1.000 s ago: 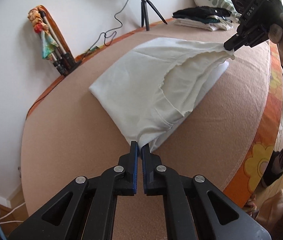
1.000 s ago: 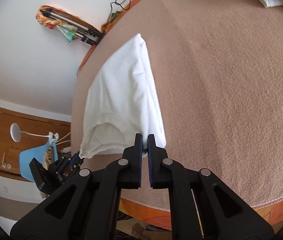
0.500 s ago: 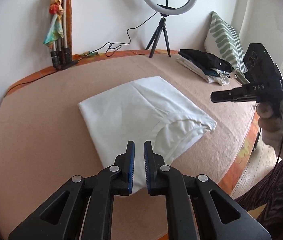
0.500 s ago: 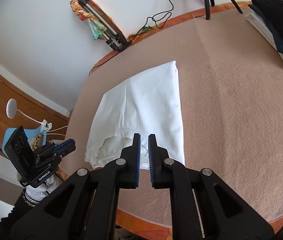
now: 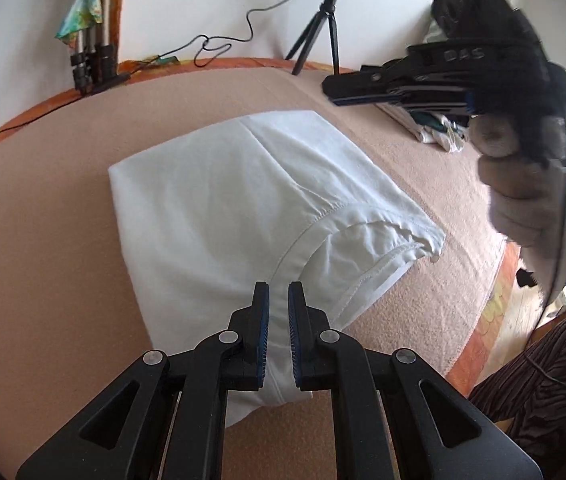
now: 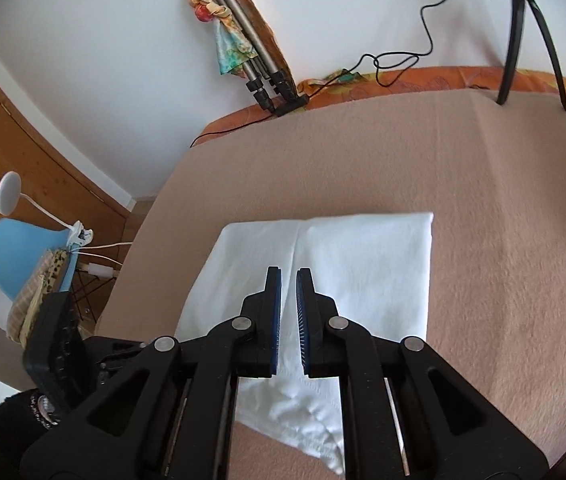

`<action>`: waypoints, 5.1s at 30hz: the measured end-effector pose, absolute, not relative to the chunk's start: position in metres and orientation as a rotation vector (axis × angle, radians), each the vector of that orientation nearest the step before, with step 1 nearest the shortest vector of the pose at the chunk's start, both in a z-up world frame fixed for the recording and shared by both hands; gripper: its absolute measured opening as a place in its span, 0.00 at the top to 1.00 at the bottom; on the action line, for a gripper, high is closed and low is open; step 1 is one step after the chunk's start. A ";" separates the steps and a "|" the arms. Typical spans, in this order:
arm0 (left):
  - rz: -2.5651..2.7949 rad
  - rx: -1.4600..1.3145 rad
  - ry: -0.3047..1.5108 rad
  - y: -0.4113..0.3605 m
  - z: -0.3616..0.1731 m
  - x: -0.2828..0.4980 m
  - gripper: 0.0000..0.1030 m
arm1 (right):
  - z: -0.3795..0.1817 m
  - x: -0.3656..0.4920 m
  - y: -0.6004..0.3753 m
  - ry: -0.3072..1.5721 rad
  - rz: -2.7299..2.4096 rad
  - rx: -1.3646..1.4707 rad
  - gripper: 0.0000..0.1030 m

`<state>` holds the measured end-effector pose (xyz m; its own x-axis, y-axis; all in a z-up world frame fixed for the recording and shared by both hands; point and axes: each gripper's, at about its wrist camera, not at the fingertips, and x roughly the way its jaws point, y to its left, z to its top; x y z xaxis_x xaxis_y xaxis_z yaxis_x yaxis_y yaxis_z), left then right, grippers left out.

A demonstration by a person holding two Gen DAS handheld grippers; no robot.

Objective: Fold small clothes

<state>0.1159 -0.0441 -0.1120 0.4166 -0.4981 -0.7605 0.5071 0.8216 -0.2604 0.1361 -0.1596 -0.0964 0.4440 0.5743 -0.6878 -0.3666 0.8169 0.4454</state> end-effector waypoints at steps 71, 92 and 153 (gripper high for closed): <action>-0.403 -0.360 1.059 -0.002 -0.143 0.127 0.90 | -0.179 0.205 -0.202 1.027 0.616 0.389 0.87; -0.409 -0.188 0.898 -0.013 -0.110 0.111 0.93 | -0.110 0.173 -0.198 0.895 0.510 0.258 0.92; -0.897 0.013 0.591 -0.398 -0.029 0.217 0.93 | 0.062 0.188 -0.590 0.548 -0.045 0.242 0.92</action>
<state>0.2166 -0.3981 -0.0293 0.4763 -0.7305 -0.4894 0.7377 0.6348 -0.2296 0.1879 -0.5902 0.0617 0.8536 0.0219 -0.5205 0.1068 0.9705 0.2160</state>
